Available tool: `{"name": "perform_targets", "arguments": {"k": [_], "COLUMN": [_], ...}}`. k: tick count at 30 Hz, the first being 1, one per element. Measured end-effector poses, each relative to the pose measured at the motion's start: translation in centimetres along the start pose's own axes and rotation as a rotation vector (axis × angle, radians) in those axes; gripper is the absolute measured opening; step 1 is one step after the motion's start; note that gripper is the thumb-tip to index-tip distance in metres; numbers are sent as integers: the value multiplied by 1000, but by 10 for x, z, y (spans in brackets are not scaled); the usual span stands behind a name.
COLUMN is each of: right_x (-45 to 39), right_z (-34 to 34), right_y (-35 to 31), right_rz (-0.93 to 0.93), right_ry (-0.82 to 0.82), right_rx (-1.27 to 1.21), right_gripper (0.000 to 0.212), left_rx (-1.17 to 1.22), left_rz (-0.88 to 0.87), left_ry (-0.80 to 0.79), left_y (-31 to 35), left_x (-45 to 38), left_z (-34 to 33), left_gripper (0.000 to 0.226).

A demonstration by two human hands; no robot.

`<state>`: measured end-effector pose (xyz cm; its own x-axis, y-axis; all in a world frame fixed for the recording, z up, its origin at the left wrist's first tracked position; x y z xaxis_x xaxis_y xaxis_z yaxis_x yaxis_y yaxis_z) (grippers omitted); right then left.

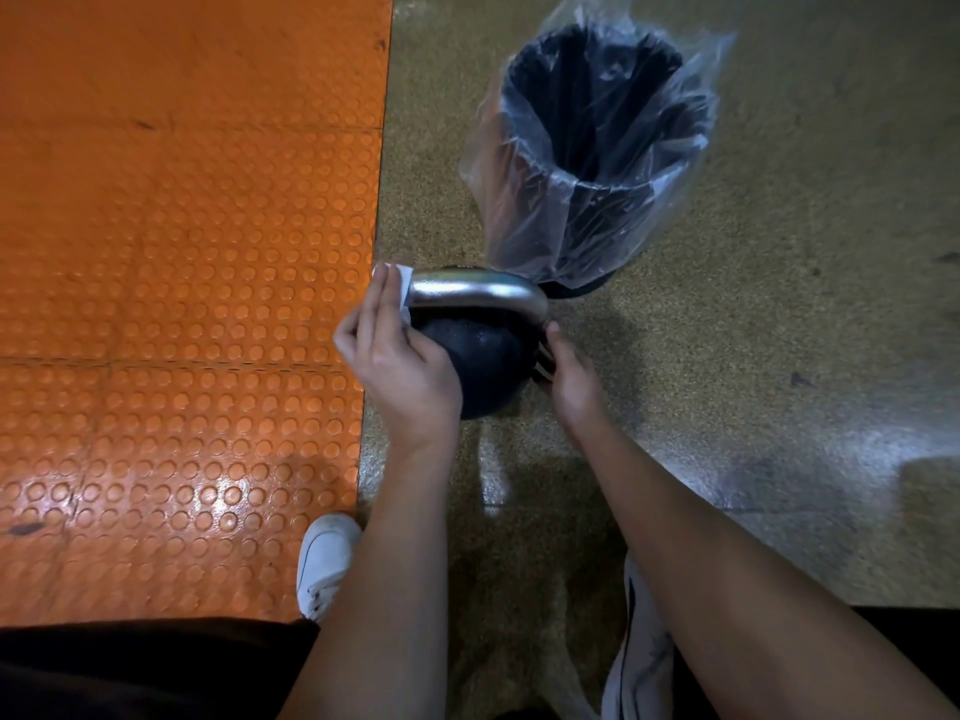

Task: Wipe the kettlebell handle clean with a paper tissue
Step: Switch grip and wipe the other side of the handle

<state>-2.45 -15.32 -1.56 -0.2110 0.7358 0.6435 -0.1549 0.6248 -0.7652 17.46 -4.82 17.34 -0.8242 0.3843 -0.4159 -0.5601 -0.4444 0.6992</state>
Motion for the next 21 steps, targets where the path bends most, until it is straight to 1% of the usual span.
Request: {"name": "perform_targets", "arguments": {"k": [2, 4, 7, 10, 12, 13, 15, 16, 17, 19, 20, 21], "right_x": [3, 7, 6, 5, 9, 8, 5, 5, 6, 4, 3, 5], "right_z": [1, 0, -1, -1, -2, -1, -1, -1, -2, -2, -1, -1], "right_y": [-3, -6, -4, -4, -8, -8, -4, -3, -3, -2, -1, -2], "right_rz": [7, 24, -2, 13, 31, 33, 16, 3, -2, 3, 5, 9], "right_ry": [8, 4, 2, -2, -3, -7, -13, -10, -11, -12, -7, -5], "right_rx": [20, 40, 27, 19, 25, 12, -25, -33, -33, -17, -10, -5], "right_gripper": [77, 80, 73, 82, 82, 79, 72, 73, 79, 95, 97, 95], "left_rx": [-13, -29, -17, -3, 20, 29, 32, 27, 20, 15, 19, 21], "left_rz": [60, 82, 74, 131, 171, 157, 65, 41, 54, 132, 170, 193], "left_ry": [0, -7, -14, 25, 47, 48, 37, 36, 41, 74, 87, 93], "left_y": [-11, -16, -13, -20, -23, -19, -4, -1, -3, -17, -24, -27], "left_x": [-3, -13, -7, 9, 6, 4, 5, 9, 14, 20, 20, 18], "left_z": [-3, -6, -6, 3, 3, 2, 0, -1, 0, 3, 4, 4], "left_gripper": [57, 57, 60, 62, 63, 63, 66, 67, 69, 68, 67, 66]}}
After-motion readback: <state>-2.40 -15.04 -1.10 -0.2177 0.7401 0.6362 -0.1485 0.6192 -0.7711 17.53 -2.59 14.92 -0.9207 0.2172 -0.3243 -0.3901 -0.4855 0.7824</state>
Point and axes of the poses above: each hand's wrist, its own x-axis away from the middle knuckle, its own z-axis out of the back of the hand, y = z × x, the point moved 10 cm from there along -x, towards the middle knuckle, and after that the axes turned 3 degrees about -x, right-handed, at the moved point
